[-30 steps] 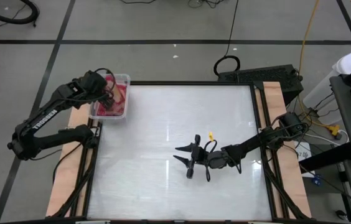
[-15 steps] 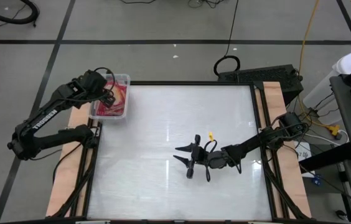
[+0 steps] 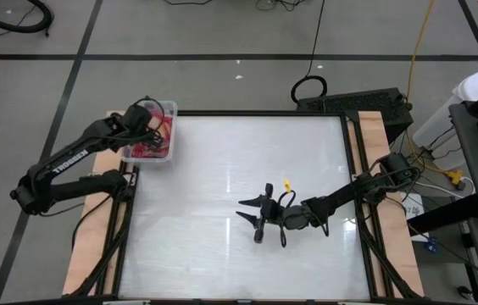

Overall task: Sort popcorn bags into baskets
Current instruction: Stack the red popcorn pack into the bin

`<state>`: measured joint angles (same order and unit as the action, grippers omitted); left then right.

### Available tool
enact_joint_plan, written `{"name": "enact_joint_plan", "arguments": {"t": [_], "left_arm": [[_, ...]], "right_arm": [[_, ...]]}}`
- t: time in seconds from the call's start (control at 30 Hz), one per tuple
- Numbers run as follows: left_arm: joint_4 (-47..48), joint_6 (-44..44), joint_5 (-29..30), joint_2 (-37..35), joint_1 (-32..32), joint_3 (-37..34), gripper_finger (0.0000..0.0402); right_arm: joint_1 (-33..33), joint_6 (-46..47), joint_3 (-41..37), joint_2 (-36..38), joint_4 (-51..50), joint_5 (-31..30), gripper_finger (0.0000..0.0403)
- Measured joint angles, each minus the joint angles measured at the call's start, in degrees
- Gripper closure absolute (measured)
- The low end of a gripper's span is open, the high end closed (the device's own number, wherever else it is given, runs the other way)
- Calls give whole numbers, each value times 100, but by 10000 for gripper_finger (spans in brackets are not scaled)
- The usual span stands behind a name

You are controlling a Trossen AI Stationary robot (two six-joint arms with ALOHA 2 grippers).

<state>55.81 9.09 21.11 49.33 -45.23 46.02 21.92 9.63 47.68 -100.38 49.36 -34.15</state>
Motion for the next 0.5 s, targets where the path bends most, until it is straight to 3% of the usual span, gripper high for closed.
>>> {"name": "enact_joint_plan", "arguments": {"t": [0.5], "left_arm": [[-1037,-176,71,1117,0,-313,220]], "right_arm": [[6,-22,0,-2,-31,0,259]]}}
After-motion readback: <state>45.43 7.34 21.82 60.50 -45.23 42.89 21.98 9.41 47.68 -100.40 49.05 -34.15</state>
